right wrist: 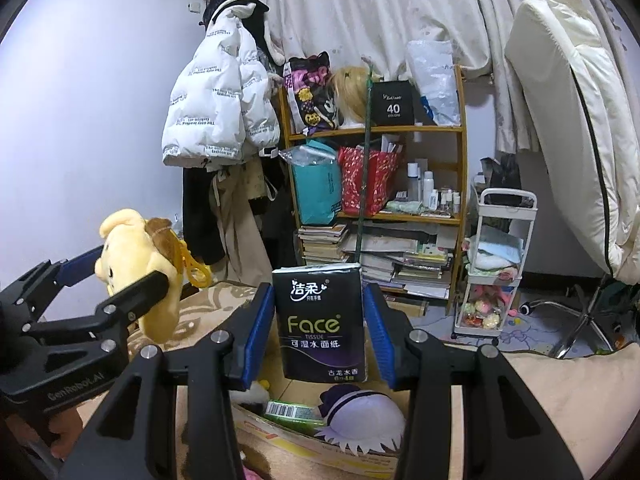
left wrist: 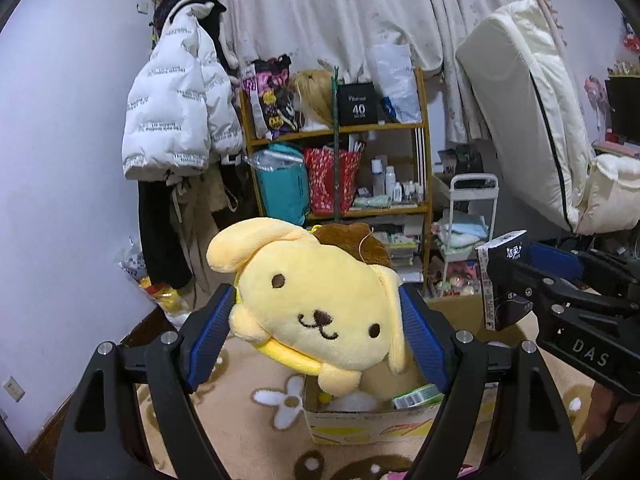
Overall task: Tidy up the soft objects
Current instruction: 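Lift the yellow dog plush with the left tool while the right tool carries the tissue pack over the box, then open the left gripper over the box while the right gripper releases the tissue pack into it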
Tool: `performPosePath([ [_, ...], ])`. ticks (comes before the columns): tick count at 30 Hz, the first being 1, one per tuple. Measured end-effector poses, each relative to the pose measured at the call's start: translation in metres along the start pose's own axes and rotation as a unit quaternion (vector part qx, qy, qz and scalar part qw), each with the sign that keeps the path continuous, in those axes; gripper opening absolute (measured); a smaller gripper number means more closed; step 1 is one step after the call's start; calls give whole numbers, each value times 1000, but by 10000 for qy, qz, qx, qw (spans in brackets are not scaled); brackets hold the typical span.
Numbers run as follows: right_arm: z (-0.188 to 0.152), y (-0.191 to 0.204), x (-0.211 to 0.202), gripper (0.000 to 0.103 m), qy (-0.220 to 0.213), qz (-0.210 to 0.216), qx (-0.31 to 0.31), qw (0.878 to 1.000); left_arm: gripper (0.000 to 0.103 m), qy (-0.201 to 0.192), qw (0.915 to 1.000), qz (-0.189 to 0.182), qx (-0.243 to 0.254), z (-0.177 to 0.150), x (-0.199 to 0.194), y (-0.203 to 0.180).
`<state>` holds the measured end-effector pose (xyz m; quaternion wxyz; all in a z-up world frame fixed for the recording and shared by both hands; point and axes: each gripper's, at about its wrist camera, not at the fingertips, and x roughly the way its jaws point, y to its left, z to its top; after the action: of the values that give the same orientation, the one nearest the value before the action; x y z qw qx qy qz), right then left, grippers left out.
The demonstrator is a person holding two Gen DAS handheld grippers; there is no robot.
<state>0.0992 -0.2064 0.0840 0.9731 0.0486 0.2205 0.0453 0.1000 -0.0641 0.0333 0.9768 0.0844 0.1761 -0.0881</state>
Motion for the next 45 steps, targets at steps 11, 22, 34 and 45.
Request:
performPosePath([
  [11, -24, 9, 31, 48, 394, 62, -350, 9986, 80, 283, 9996, 15, -31, -16, 27, -2],
  [22, -43, 3, 52, 48, 664, 140, -294, 9973, 80, 574, 9982, -59, -160, -28, 54, 1],
  [34, -45, -20, 57, 49, 602, 230, 295, 9975, 81, 839, 9954, -431, -178, -39, 72, -6],
  [45, -42, -36, 58, 50, 681, 371, 732, 9943, 95, 998, 9919, -780, -126, -43, 72, -13],
])
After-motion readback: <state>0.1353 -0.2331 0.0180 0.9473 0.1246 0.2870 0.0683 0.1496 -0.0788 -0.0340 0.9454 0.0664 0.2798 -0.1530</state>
